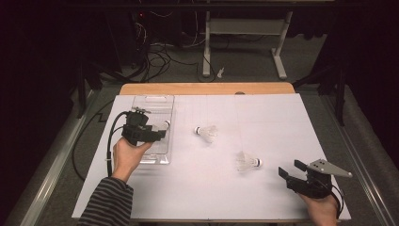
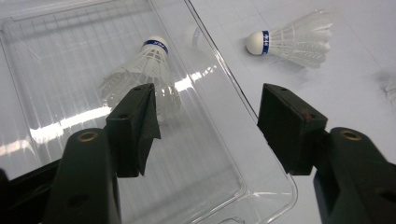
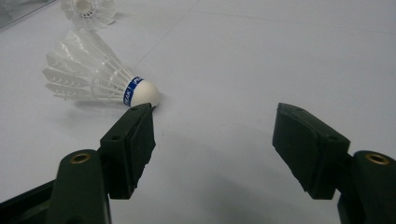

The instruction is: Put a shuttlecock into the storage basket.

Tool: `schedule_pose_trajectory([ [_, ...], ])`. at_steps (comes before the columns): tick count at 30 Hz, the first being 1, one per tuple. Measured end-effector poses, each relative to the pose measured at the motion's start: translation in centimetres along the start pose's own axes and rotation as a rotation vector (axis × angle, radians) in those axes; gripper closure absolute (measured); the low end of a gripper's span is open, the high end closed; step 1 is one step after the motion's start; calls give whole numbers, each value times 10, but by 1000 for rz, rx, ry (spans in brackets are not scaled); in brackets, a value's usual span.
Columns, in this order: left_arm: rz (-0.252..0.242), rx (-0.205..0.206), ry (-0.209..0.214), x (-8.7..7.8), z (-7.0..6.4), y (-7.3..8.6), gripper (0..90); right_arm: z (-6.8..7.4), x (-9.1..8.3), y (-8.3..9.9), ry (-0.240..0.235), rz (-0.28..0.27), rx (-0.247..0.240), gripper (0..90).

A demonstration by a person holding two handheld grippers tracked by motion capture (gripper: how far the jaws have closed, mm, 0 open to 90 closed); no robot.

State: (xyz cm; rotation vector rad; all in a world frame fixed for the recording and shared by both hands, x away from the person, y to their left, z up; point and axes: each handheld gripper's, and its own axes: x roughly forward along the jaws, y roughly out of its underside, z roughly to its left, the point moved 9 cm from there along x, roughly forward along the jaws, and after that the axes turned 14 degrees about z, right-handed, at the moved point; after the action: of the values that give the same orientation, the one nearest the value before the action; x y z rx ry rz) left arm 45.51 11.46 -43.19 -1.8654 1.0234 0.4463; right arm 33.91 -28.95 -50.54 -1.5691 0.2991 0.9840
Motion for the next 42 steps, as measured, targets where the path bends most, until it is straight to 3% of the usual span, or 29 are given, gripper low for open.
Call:
schedule_pose_trajectory([
  [16, -7, -5, 42, -9, -1, 9, 384, 0, 0, 0, 0, 1, -1, 304],
  [42, -31, 25, 74, -20, -6, 23, 380, 0, 0, 0, 1, 3, -2, 304],
])
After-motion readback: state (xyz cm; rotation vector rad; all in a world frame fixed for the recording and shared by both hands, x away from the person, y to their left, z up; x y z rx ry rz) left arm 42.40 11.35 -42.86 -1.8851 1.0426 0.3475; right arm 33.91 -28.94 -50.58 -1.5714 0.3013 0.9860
